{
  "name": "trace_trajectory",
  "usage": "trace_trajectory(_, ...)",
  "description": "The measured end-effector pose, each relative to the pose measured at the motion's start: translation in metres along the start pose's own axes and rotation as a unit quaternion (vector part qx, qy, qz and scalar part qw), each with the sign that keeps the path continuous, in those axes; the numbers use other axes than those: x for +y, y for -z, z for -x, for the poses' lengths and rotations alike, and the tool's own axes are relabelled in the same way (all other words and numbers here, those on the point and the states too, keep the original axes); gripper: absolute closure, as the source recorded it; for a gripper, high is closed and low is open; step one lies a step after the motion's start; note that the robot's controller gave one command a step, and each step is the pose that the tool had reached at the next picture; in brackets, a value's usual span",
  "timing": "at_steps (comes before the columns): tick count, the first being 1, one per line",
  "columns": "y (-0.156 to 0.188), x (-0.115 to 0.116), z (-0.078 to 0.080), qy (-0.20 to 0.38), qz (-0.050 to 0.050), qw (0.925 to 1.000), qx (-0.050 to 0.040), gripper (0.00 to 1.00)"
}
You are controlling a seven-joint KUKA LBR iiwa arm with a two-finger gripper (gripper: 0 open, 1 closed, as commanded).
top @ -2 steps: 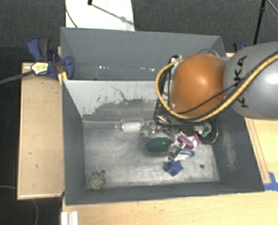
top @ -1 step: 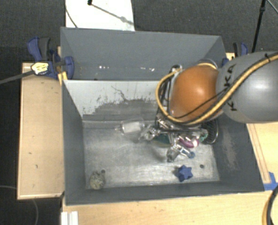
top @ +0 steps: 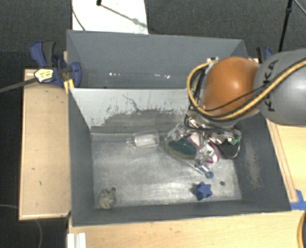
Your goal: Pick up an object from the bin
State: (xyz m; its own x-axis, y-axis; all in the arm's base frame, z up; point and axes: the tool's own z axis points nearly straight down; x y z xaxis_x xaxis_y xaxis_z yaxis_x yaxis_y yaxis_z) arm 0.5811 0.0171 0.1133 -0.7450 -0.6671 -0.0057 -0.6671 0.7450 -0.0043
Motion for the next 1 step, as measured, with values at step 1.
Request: trace_trajectory(1, 0.0003, -0.0395, -0.0207, 0.119, 0.001, 0.9929, 0.0, 0.0)
